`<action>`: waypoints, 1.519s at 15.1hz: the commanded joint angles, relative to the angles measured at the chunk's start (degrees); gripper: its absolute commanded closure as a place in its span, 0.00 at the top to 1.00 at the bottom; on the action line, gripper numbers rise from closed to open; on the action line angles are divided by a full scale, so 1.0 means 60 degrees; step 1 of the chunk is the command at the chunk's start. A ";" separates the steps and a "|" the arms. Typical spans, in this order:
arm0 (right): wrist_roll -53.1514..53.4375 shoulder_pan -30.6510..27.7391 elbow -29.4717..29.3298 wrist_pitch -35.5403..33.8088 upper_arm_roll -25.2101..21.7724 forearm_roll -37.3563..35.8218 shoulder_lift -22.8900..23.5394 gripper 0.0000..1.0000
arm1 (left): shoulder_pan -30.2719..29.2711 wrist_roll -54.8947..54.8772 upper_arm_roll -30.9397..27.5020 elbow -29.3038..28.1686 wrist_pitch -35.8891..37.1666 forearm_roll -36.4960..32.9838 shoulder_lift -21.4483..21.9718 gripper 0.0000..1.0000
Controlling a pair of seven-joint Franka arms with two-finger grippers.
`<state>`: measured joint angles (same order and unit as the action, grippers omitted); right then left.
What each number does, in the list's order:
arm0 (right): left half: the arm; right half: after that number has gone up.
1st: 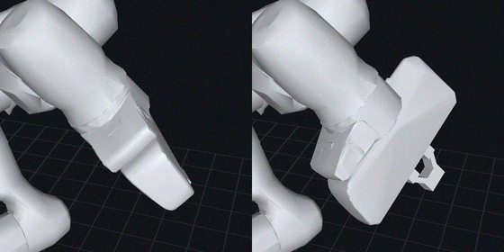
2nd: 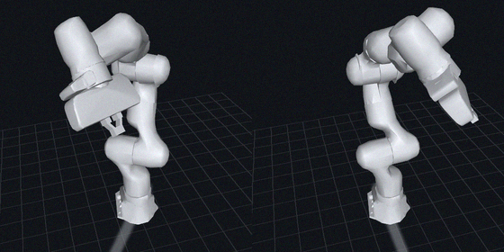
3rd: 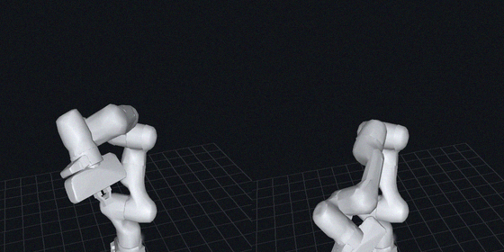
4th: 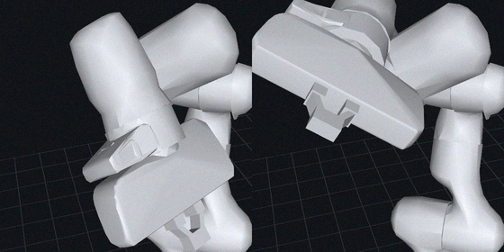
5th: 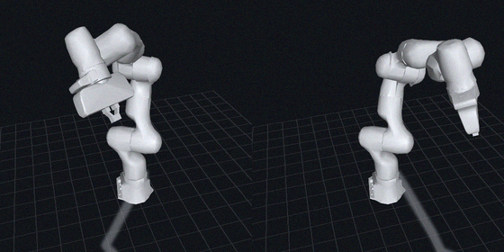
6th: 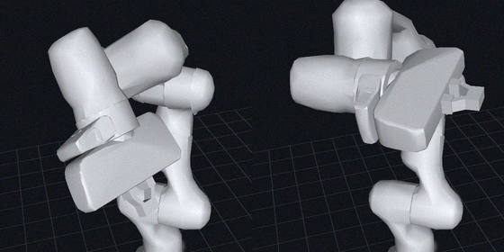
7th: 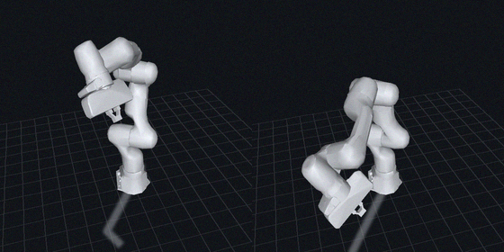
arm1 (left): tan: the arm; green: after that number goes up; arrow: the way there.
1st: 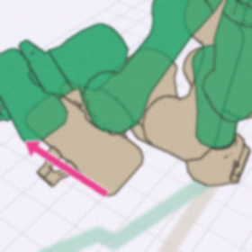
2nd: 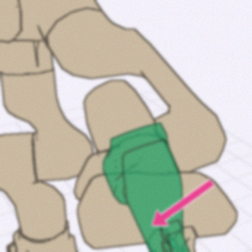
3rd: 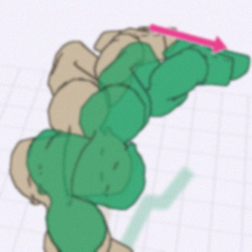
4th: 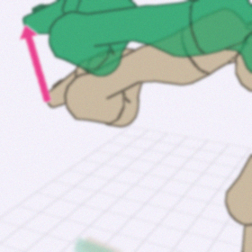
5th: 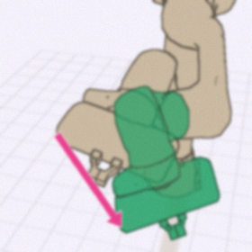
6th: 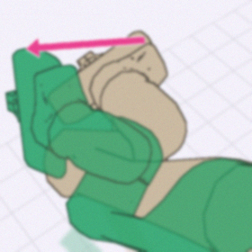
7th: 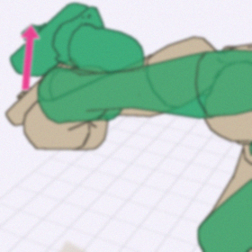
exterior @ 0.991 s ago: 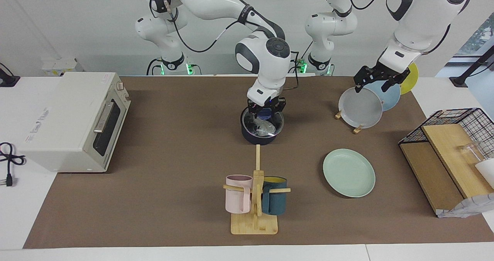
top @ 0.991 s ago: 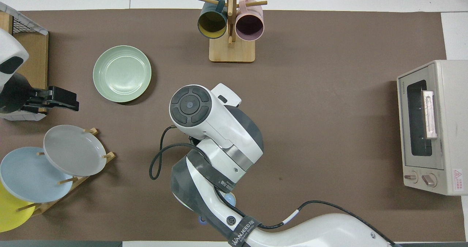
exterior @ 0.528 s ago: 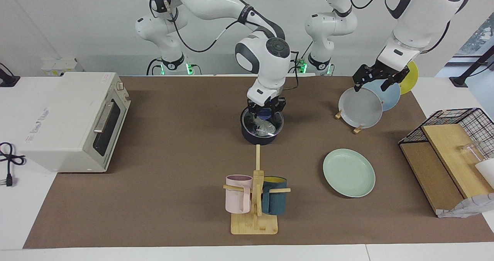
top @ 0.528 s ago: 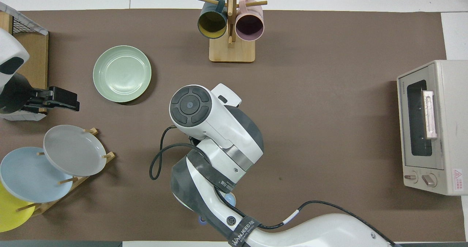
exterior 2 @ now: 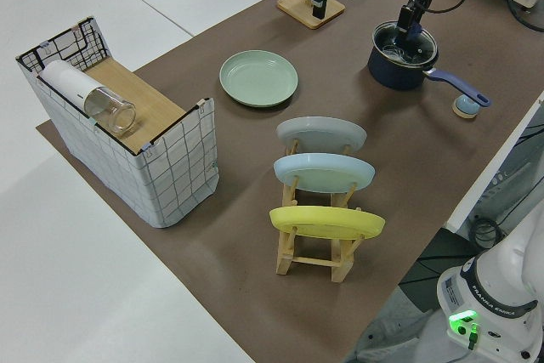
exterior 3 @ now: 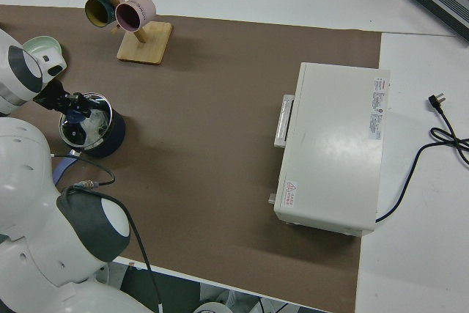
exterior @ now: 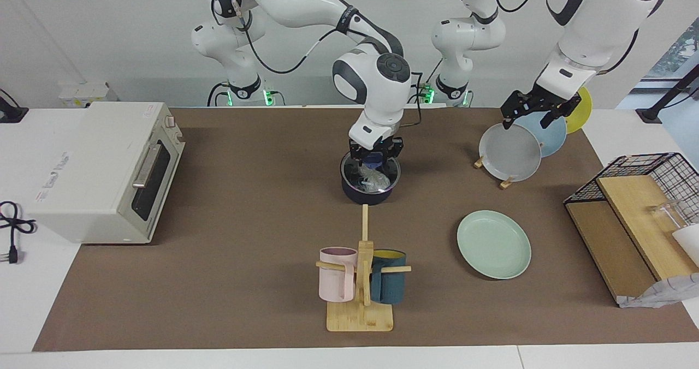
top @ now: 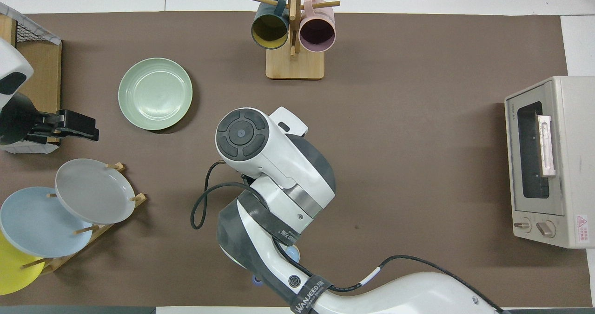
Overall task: Transfer vermicelli from plate to pot
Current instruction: 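Lower the glass lid onto the saucepan with the right gripper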
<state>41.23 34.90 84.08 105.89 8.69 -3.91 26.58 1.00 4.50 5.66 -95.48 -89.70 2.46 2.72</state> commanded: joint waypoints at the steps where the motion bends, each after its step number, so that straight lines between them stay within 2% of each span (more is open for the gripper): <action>1: 0.0277 -0.0119 0.0313 -0.0055 0.0046 0.0020 -0.0182 0.00 | -0.0005 -0.0017 -0.0005 -0.0083 0.0052 -0.0249 0.0163 1.00; 13: 0.0277 -0.0338 -0.0155 -0.0479 0.0017 0.0563 -0.0138 0.00 | -0.0005 -0.0017 -0.0005 -0.0083 0.0052 -0.0249 0.0163 1.00; 23: 0.0511 -0.0309 -0.0053 -0.0465 0.0017 0.0651 -0.0123 0.00 | -0.0005 -0.0017 -0.0005 -0.0083 0.0052 -0.0249 0.0163 1.00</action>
<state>42.45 33.38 83.60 104.04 8.47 -0.96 26.51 1.00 4.50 5.66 -95.48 -89.70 2.44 2.72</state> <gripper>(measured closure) 0.330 0.000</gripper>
